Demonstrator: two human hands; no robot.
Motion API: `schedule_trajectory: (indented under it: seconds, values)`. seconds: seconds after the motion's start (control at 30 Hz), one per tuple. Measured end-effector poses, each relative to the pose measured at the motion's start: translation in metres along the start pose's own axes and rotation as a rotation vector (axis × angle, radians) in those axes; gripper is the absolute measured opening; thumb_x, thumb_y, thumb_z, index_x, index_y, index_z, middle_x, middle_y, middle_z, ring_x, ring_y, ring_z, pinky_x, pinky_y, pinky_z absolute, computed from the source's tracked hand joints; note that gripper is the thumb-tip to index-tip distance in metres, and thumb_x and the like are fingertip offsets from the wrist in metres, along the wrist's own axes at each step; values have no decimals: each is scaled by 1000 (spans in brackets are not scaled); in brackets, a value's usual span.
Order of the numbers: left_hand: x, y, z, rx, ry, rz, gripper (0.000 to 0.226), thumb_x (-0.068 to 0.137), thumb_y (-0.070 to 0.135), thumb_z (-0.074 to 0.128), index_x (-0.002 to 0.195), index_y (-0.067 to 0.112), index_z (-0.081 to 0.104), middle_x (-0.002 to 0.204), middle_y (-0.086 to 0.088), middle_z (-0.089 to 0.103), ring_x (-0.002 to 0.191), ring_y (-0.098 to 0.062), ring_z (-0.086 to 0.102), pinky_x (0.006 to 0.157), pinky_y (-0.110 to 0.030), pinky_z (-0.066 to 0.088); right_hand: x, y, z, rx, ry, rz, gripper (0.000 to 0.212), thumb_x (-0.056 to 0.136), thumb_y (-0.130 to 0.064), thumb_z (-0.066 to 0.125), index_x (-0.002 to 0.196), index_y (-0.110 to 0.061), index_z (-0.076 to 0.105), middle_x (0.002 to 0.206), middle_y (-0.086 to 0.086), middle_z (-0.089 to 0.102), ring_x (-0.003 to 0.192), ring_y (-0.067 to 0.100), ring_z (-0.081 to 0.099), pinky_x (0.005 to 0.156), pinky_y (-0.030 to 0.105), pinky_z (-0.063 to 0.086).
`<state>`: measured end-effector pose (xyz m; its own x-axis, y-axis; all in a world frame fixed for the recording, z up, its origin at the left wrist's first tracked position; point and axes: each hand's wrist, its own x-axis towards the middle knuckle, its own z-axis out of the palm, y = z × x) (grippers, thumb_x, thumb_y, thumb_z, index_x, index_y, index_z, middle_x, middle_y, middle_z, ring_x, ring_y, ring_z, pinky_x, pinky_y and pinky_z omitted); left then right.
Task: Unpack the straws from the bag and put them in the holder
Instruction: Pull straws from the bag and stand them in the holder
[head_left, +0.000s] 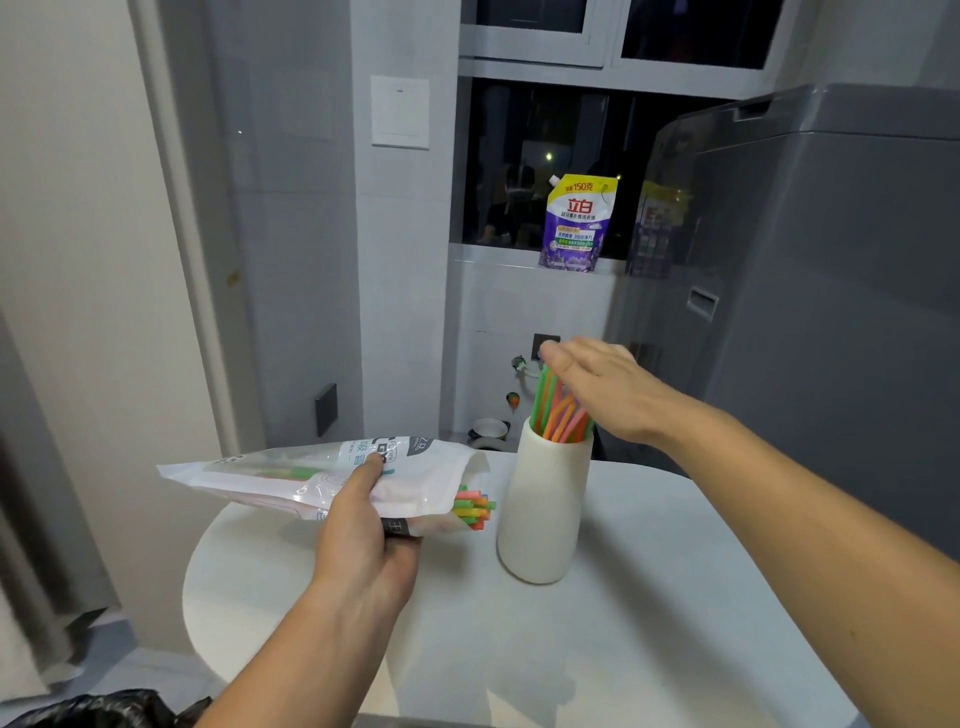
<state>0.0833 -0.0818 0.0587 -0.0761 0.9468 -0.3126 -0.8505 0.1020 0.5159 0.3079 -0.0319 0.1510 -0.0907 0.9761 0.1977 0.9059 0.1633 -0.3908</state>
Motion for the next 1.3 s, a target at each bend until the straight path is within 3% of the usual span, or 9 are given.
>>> schedule_trajectory:
  seconds: [0.33,0.5,0.63,0.77,0.87,0.93,1.03,1.13,1.3]
  values:
    - [7,-1,-3,4,-12,-12,23,103,16,60,125,14,61,96,-3,72,83,-20,69,38,-23,49,-9,-3,-1,147,160,-40,64,101,-59,29,155,-24,33,159,1,36,135,17,43,104,30,32]
    - [6,0,-2,-11,-26,-5,13,104,16,59,116,14,63,86,-1,78,68,-15,75,41,-24,53,-27,-13,-4,166,472,-52,38,103,-46,39,116,-21,64,117,-5,57,113,14,51,92,33,42]
    - [5,2,0,-3,-21,24,20,102,17,62,121,14,63,106,-4,76,89,-21,74,51,-31,60,-74,-38,16,262,741,-109,33,98,-36,48,74,-15,57,67,-6,52,69,16,50,63,38,41]
    - [-2,1,5,-25,-79,137,43,94,21,72,135,11,63,127,-12,74,117,-36,71,96,-62,57,-103,-63,60,560,346,178,46,98,-53,39,82,-14,58,56,1,55,56,20,51,62,40,47]
    - [-10,1,11,-4,-89,239,30,96,16,71,126,13,67,123,-8,77,100,-19,77,78,-37,65,-108,-74,84,910,65,498,55,100,-64,26,96,-18,56,63,6,59,47,19,48,48,26,38]
    - [-19,0,17,35,-142,318,36,97,15,70,132,13,65,124,-8,76,100,-18,77,69,-30,63,-110,-77,88,1141,9,641,59,99,-67,25,91,-17,54,62,9,56,42,19,42,45,23,32]
    - [-23,0,20,110,-197,449,49,97,15,71,143,12,57,133,-12,71,119,-27,71,93,-41,61,-110,-78,88,1369,-14,712,59,98,-67,31,84,-14,51,58,9,49,39,19,33,46,20,24]
    - [-22,0,19,124,-208,478,51,97,14,71,144,11,54,137,-16,68,124,-33,67,106,-52,54,-111,-76,90,1402,-13,689,52,101,-60,35,78,-16,51,54,5,42,40,15,27,47,22,18]
    - [-19,-3,15,163,-137,475,52,95,14,73,144,11,54,135,-14,69,122,-32,69,97,-47,57,-109,-71,95,1376,11,627,44,103,-37,45,65,-16,45,49,-1,39,41,13,23,43,21,16]
